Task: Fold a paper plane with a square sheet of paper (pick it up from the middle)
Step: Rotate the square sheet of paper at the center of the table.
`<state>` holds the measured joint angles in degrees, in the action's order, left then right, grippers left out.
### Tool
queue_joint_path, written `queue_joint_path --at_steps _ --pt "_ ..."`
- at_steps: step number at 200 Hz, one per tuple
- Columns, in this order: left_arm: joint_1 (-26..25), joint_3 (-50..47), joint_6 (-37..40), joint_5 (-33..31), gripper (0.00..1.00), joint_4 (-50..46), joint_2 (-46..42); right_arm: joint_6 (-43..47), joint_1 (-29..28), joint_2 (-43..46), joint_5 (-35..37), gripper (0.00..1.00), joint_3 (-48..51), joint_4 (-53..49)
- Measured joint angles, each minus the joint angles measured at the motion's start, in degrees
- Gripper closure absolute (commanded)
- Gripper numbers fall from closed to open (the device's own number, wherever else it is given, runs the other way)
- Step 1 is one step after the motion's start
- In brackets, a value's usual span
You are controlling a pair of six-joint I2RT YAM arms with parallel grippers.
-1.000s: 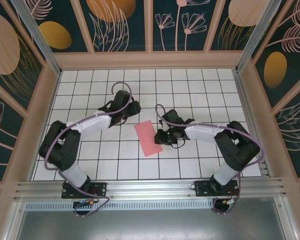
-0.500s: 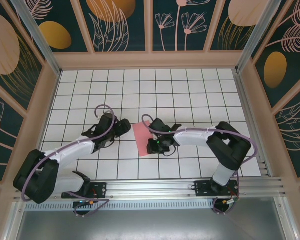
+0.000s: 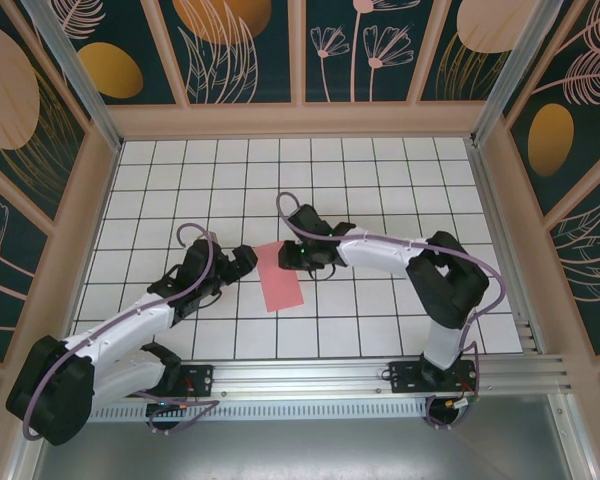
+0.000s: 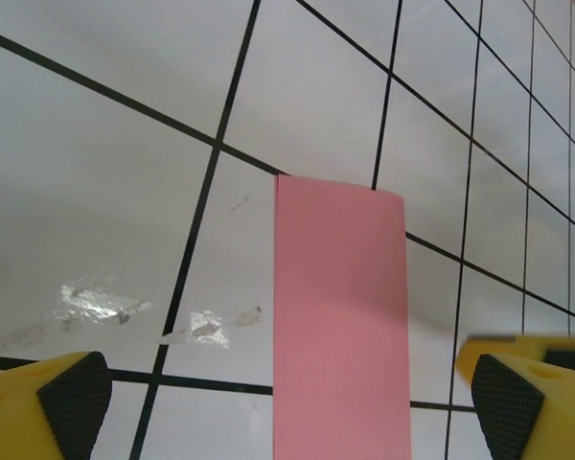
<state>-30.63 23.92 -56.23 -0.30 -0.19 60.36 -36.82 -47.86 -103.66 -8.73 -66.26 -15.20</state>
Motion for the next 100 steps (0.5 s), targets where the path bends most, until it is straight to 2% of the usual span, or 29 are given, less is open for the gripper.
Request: queue_joint_path --at_steps 55,100 --pt "0.0 -0.1 -0.7 6.6 0.04 2.5 2.6 4.1 4.7 -9.8 -2.3 0.70 -6.4 1.6" --pt "0.0 -0.1 -1.8 10.8 0.06 5.1 6.2 5.9 5.2 -11.5 -5.2 0.74 -7.1 2.8"
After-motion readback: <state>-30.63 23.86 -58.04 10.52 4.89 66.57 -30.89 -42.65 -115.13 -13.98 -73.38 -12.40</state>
